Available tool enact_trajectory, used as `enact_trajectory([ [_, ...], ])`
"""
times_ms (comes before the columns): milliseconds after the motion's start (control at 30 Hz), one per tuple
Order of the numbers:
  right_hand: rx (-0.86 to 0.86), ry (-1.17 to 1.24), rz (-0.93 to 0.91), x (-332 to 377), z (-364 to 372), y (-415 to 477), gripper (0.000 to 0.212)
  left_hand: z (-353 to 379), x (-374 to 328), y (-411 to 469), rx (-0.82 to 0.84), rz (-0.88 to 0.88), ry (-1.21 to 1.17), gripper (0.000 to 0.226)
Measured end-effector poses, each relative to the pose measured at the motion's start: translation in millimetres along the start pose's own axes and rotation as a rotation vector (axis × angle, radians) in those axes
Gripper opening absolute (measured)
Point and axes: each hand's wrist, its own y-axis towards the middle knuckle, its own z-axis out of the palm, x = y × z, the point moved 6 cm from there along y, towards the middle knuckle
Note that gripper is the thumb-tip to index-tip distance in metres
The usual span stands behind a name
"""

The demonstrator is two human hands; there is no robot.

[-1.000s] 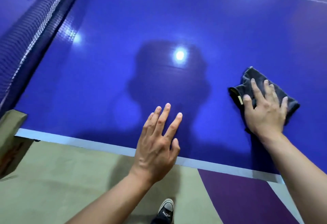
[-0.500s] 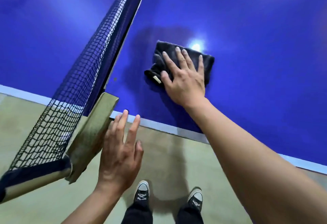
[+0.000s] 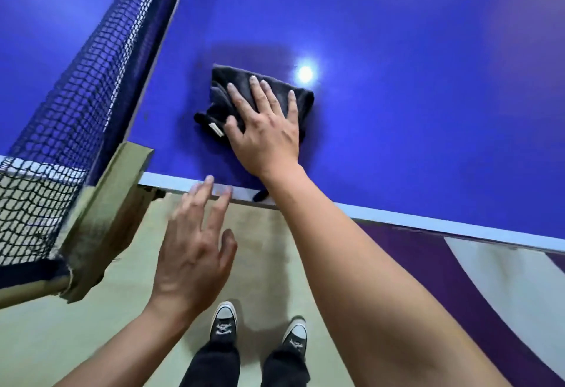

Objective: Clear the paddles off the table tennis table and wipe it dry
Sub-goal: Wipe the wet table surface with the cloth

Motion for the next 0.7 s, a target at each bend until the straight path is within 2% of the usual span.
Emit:
enact_trajectory([
  [233,-0.056,-0.051,0.224,-169,-61,-56,0.057,39,-108,-5,0.059,0.169,-0.004,0.064],
  [533,-0.156,-0.129,0.593,-405,-147,-162,0.056,76,-139,-12,0.017,0.072,0.062,0.065],
  [700,-0.165,-0.140,0.734,-464,-170,-207,0.060,76,-152,-12,0.081,0.031,0.061,0.066],
])
